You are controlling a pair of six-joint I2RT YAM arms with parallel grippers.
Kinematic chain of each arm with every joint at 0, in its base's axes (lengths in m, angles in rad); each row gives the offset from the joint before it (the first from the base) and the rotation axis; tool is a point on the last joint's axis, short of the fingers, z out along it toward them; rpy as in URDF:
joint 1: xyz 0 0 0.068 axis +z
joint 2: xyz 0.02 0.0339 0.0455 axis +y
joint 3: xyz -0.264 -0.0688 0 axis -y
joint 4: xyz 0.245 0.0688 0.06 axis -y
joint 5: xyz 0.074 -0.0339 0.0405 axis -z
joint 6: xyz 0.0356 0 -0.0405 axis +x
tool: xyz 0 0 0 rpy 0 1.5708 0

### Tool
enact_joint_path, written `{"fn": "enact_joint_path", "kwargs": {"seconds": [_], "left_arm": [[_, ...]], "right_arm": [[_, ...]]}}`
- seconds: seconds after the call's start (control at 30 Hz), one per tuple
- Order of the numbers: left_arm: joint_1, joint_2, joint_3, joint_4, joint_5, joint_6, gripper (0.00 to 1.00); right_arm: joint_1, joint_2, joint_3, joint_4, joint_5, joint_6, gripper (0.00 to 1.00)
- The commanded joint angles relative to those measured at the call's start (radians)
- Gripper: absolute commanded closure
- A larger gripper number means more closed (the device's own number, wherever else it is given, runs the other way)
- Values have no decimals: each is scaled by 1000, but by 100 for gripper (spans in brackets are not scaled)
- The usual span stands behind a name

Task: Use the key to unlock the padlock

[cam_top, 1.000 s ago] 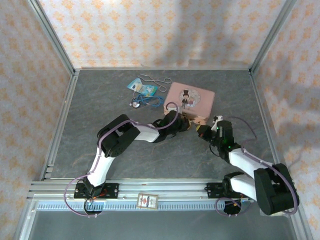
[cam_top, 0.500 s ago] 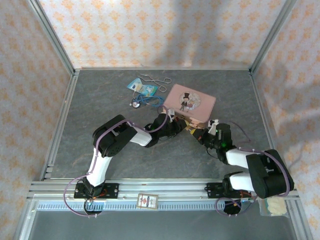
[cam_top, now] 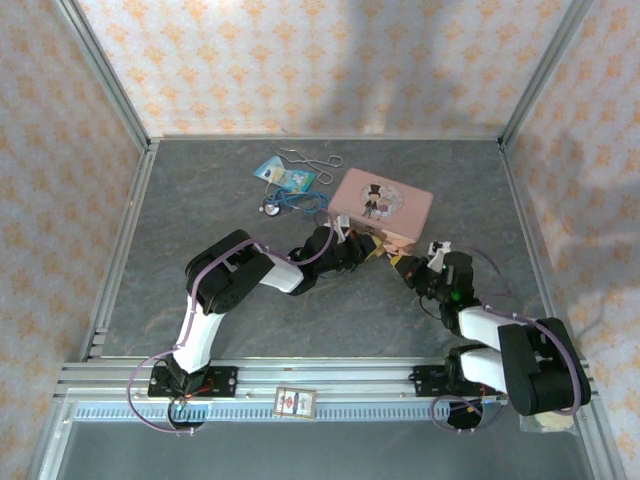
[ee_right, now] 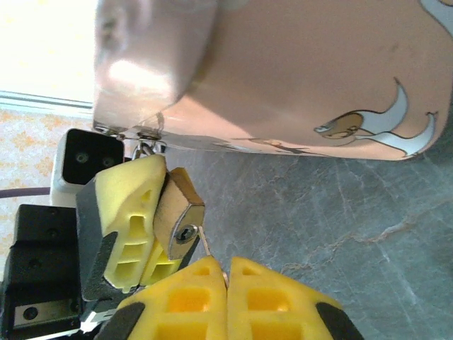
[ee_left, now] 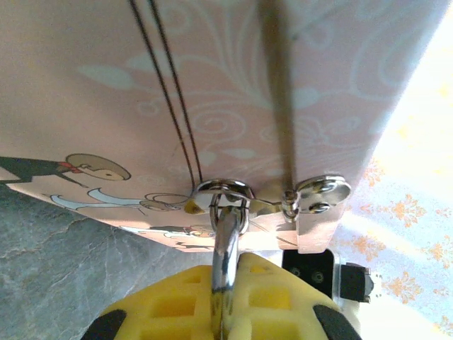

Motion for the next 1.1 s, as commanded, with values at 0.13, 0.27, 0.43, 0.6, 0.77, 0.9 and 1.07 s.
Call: {"fn": "enact_joint_path", "kwargs": {"seconds": [0.13, 0.27, 0.43, 0.6, 0.77, 0.9, 1.07], "left_arm": [[-5, -29, 12, 118, 10, -15, 100], [-7, -25, 16, 122, 9, -19, 100], [-9, -23, 23, 117, 9, -19, 100], [-12, -23, 23, 117, 6, -19, 100], [-12, -24, 22, 120, 6, -20, 100], [-15, -26, 23, 122, 8, -20, 100], [-20, -31, 21, 126, 11, -20, 100]], "right_arm": [[-3, -4, -4, 71, -27, 30, 100], [-2, 20, -1, 89, -42, 33, 100], [3, 49, -3, 125, -51, 45, 100], [10, 56, -4, 130, -54, 43, 100], [15, 60, 7, 136, -48, 39, 100], [17, 95, 21, 167, -60, 46, 100], [16, 124, 29, 206, -74, 58, 100]]}}
